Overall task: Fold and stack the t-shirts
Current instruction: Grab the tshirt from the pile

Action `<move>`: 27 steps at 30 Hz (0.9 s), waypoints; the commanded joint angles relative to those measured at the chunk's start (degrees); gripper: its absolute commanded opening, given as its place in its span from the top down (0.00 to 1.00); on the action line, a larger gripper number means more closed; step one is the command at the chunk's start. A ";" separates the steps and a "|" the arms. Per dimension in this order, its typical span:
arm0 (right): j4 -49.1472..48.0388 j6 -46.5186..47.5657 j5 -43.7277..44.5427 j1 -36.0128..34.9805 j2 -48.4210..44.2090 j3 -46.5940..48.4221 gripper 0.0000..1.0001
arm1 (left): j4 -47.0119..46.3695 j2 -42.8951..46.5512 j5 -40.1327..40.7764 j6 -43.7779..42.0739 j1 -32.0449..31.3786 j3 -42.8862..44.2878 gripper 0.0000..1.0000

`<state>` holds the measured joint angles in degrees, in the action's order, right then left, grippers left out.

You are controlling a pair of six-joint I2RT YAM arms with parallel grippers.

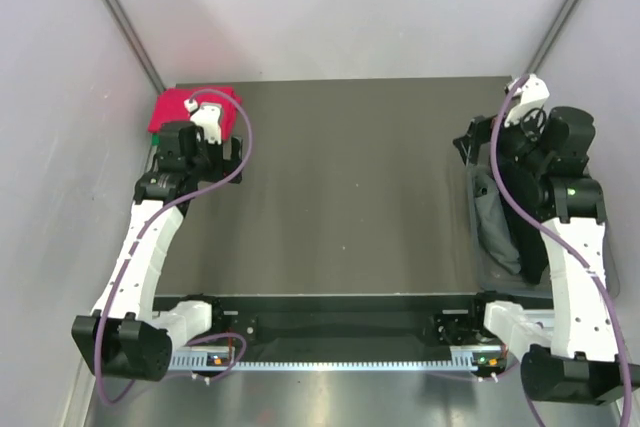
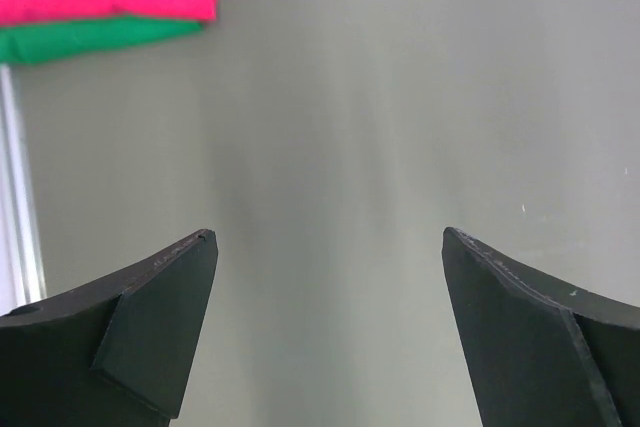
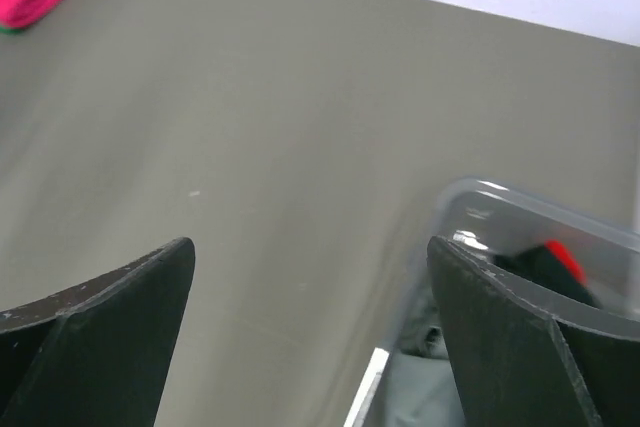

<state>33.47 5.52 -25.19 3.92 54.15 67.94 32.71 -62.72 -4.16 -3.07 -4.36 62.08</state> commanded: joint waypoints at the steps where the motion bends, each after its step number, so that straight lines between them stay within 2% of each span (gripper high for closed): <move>1: 4.93 2.12 9.96 0.65 2.27 5.18 0.00 | 2.97 2.07 -1.20 0.61 0.32 -0.21 0.02; 3: 5.81 6.50 14.28 0.82 3.33 5.27 0.01 | 3.50 2.60 -1.46 -0.35 0.32 0.14 0.02; 4: 5.99 9.22 16.03 0.91 3.59 5.01 0.08 | 3.76 2.69 -1.64 -0.62 0.32 0.05 0.02; 5: 5.81 9.68 22.23 1.00 4.38 4.66 0.09 | 4.11 2.95 -1.72 -1.06 0.40 -0.29 0.02; 9: 8.53 11.09 29.57 6.42 9.38 6.14 0.10 | 5.96 3.92 -5.14 -3.34 0.32 -2.49 0.02; 12: 12.04 13.81 28.44 10.91 13.78 6.85 0.24 | 7.28 4.01 -6.74 -2.82 0.32 -2.76 0.07; 13: 12.92 15.30 28.62 11.71 14.83 6.77 0.32 | 8.41 3.83 -6.73 -2.64 0.32 -2.58 0.08; 18: 16.19 17.07 29.58 16.19 20.99 5.27 0.33 | 9.04 2.43 -9.98 -3.17 0.32 -2.41 0.10; 23: 11.36 18.47 36.68 16.99 20.65 1.76 0.33 | 8.51 0.76 -10.69 -3.87 0.32 -2.67 0.10; 27: 9.95 19.35 38.11 19.88 19.24 -0.44 0.33 | 9.39 -0.82 -12.01 -4.31 0.40 -2.06 0.11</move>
<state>46.22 23.38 8.99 20.97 76.07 68.47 41.60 -62.92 -14.04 -6.20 -4.21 59.66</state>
